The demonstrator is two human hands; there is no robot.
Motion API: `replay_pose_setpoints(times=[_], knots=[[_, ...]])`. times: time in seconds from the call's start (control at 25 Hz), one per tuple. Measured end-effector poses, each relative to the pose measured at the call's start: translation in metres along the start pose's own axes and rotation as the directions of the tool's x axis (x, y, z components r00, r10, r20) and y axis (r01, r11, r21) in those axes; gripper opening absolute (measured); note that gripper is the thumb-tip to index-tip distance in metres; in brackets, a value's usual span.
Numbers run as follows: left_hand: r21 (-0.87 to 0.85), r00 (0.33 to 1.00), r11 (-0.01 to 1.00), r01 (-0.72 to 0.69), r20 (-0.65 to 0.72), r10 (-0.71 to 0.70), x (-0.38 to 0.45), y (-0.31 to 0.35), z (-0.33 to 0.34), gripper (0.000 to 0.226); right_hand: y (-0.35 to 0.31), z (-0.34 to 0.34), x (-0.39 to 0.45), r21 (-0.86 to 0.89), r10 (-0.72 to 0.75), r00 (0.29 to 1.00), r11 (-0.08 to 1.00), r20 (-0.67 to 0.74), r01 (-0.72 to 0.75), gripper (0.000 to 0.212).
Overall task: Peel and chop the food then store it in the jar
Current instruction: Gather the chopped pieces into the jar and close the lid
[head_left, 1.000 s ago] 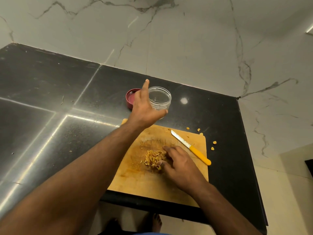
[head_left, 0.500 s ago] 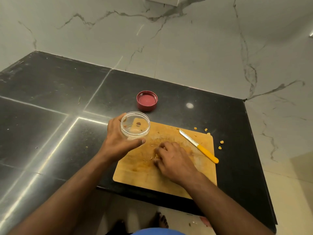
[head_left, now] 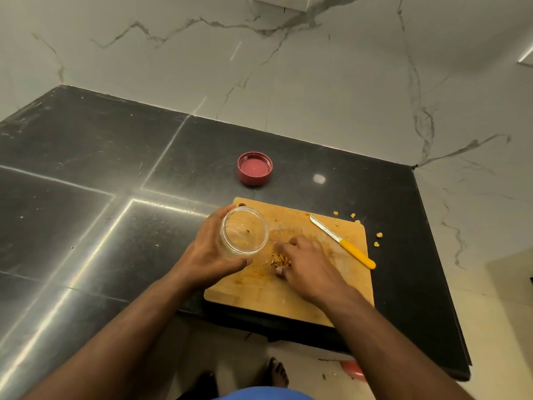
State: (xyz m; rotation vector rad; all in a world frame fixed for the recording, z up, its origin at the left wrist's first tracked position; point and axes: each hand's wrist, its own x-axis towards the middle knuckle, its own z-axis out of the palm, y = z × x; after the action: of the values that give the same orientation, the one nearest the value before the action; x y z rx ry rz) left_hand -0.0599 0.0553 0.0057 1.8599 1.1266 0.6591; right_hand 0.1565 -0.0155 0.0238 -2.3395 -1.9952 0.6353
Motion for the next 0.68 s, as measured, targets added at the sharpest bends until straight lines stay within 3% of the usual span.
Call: replay_pose_setpoints(times=[0.24,0.36,0.44,0.56,0.68], knots=[[0.000,1.000,1.000,-0.017,0.024,0.017,-0.001,-0.001,-0.002,0.102,-0.004,-0.007,0.006,-0.006,0.026,0.999,1.000,-0.033,-0.026,0.032],[-0.001,0.999,1.000,-0.024,0.023,0.024,-0.002,0.002,-0.002,0.101,0.003,-0.021,0.007,0.181,0.143,0.990,0.974,-0.020,-0.137,0.029],[-0.011,0.999,1.000,-0.025,0.026,0.025,-0.001,0.002,-0.001,0.102,0.012,-0.033,0.006,0.370,0.205,0.978,0.907,0.030,-0.202,0.023],[-0.023,0.999,0.999,-0.022,0.022,0.023,-0.002,0.003,0.000,0.104,0.012,-0.059,-0.002,0.675,0.209,0.973,0.705,0.092,-0.216,0.018],[-0.047,0.999,0.999,-0.020,0.027,0.022,-0.002,0.006,0.005,0.106,-0.005,-0.092,-0.008,0.805,0.134,0.984,0.567,0.121,-0.176,0.018]])
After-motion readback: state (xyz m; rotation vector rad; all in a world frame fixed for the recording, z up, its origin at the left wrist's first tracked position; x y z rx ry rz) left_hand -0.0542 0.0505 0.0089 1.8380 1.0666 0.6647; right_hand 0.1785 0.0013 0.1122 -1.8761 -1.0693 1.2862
